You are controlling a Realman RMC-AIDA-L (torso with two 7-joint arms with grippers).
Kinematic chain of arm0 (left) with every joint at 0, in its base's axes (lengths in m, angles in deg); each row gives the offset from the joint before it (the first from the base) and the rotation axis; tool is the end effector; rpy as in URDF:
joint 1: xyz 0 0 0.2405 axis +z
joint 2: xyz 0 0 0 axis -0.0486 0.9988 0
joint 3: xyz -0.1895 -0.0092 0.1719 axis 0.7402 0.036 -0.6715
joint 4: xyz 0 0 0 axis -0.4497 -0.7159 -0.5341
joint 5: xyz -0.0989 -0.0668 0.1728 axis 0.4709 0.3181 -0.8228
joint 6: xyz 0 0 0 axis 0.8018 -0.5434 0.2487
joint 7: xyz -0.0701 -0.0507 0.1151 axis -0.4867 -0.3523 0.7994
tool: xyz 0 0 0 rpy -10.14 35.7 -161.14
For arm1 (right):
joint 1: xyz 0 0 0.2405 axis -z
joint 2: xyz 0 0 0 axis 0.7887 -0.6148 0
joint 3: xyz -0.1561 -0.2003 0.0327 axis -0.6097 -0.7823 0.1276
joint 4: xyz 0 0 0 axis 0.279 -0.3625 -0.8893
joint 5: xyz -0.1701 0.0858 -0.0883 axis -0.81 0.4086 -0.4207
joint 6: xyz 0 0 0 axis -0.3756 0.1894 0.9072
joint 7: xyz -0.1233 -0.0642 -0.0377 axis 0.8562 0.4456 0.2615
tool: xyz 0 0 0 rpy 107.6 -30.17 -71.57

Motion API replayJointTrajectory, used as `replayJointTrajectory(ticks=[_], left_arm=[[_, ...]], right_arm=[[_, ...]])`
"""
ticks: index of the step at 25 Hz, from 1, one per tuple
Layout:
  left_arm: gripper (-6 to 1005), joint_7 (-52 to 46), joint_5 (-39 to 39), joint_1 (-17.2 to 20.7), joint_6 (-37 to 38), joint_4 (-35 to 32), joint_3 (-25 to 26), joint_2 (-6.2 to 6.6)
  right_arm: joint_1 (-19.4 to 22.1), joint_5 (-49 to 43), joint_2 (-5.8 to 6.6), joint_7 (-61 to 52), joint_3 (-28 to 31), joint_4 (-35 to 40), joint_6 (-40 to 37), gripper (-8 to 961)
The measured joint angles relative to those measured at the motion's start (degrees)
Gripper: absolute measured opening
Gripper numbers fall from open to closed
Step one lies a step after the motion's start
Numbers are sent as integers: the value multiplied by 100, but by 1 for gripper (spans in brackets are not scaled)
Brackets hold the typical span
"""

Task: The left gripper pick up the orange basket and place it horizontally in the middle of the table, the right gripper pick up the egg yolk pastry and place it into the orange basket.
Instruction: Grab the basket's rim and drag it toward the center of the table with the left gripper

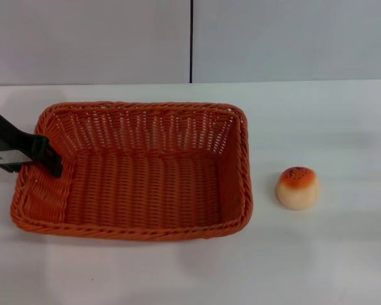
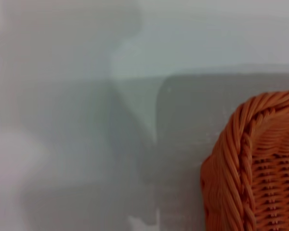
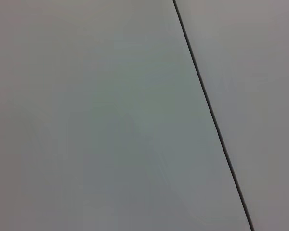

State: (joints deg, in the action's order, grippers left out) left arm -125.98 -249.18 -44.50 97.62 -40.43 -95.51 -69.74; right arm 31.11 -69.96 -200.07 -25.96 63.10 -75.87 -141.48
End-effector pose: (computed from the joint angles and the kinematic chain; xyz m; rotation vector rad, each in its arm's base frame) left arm -0.2482 0.3627 0.0660 -1.9952 -1.7932 0.4523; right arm 0.3518 0.2877 0.0690 -1.4423 0.5195 1.0753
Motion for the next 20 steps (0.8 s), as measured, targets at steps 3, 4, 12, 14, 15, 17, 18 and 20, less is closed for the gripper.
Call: replayJointTrajectory(ticks=[3, 4, 12, 14, 15, 17, 18, 20], left_arm=[[393, 9, -4, 8, 94, -75, 0, 13], [442, 25, -9, 8, 141, -149, 0, 19], [681, 183, 35, -55, 604, -886, 134, 93], [728, 207, 47, -72, 655, -972, 189, 96], [751, 207, 47, -72, 655, -972, 189, 96], [782, 520, 274, -43, 678, -1387, 560, 58], [790, 520, 274, -43, 678, -1387, 560, 58], [806, 676, 425, 7, 614, -1510, 727, 35]], right_arm=[[1, 0, 5, 0, -4, 0, 0, 574], [1, 0, 5, 0, -9, 0, -2, 574], [41, 0, 7, 0, -22, 0, -68, 574], [62, 0, 7, -15, -27, 2, -77, 574], [75, -1, 6, -53, -31, 12, -81, 574], [103, -26, -6, -284, -67, 180, -81, 574], [119, -43, -24, -465, -98, 318, -69, 574], [171, -59, -72, -758, -205, 665, -18, 574]])
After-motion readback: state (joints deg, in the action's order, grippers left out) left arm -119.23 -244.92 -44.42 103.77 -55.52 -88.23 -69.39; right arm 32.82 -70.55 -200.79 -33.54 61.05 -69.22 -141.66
